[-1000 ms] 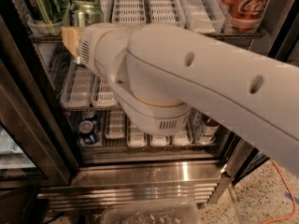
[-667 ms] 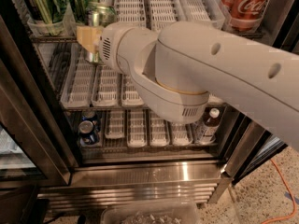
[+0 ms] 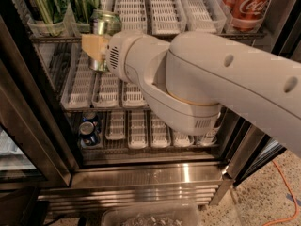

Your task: Pick green can from top shelf of fridge

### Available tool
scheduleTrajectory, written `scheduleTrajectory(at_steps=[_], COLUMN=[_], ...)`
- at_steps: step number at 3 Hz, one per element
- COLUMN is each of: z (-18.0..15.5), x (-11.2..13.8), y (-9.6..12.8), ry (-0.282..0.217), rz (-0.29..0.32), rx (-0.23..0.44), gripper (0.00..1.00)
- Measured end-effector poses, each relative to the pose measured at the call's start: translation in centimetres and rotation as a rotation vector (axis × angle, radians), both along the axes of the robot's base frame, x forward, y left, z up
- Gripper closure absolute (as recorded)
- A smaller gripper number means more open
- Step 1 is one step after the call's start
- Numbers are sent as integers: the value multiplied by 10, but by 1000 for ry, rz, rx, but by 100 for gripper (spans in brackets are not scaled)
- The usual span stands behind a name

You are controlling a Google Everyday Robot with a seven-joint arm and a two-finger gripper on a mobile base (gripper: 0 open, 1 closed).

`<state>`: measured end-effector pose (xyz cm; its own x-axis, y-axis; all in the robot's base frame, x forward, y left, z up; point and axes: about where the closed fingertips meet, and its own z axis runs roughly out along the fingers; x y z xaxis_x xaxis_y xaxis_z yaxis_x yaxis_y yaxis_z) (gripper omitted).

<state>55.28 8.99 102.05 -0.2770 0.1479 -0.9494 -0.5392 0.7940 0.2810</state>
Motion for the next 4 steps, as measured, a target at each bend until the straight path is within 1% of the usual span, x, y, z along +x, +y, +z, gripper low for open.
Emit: scheduleTrajectory(at_steps=[1, 2, 3, 4], z=[-10, -17, -27, -28], x=[-39, -85, -119, -133], y=[-16, -46, -55, -59], ry=[31, 36, 50, 66], rz=[20, 43, 112, 151], rx=[17, 16, 1, -53], gripper=[100, 100, 100, 100])
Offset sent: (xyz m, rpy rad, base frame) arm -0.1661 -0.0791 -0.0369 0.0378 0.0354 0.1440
